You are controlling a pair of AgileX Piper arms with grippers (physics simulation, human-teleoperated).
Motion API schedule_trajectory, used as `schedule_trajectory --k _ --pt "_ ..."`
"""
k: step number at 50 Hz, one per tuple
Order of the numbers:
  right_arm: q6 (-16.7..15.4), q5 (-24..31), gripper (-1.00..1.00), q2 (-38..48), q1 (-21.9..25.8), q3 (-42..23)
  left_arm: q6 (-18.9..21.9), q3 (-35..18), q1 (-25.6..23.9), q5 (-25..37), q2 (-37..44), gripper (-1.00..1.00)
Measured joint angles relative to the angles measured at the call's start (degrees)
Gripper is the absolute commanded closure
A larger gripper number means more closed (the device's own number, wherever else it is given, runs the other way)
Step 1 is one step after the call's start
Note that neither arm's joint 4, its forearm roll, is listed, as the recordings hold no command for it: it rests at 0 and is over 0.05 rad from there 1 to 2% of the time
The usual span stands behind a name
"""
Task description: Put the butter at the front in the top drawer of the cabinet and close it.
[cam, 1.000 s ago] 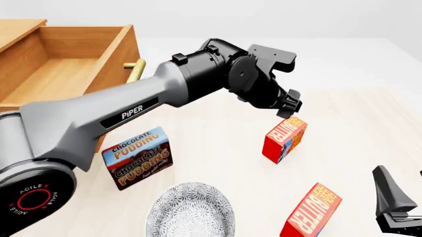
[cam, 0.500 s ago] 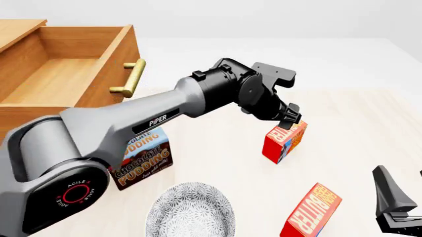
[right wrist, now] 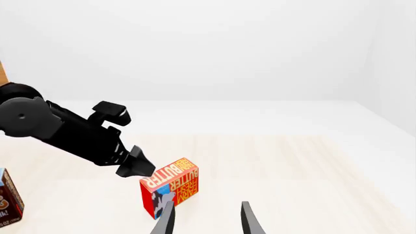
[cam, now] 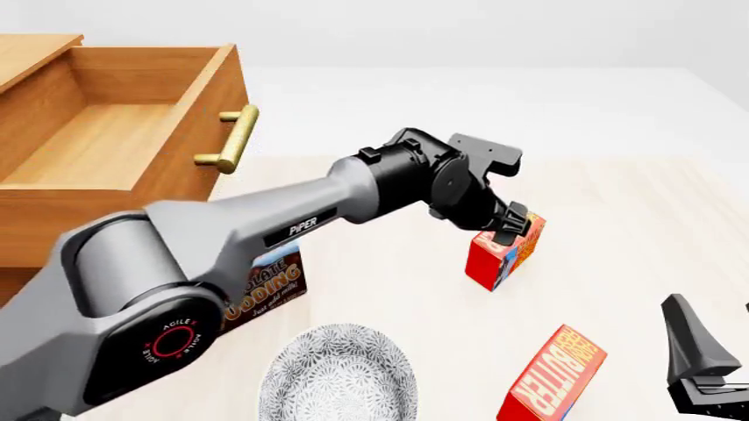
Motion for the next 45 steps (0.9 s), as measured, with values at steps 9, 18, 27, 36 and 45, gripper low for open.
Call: schedule_trajectory --k 9,18,27,36,45 --pt "0.0 0.0 -1.0 0.0 0.0 0.0 -0.3 -0.7 -0.1 -0.2 1.5 -1.0" --pt "0.0 0.0 -1.0 0.0 0.0 0.0 -0.8 -1.7 -0.4 -0.4 3.3 -1.0" --pt "0.0 -0.1 -1.0 0.0 0.0 0.0 -1.1 -3.3 -0.5 0.0 5.2 -1.0" --pt "0.0 -0.1 -1.0 0.0 0.0 0.1 -1.4 -4.7 -0.5 0.1 7.1 -1.0" --pt "0.0 -0.1 -1.0 0.0 0.0 0.1 -1.7 -6.6 -0.7 0.5 9.0 -1.0"
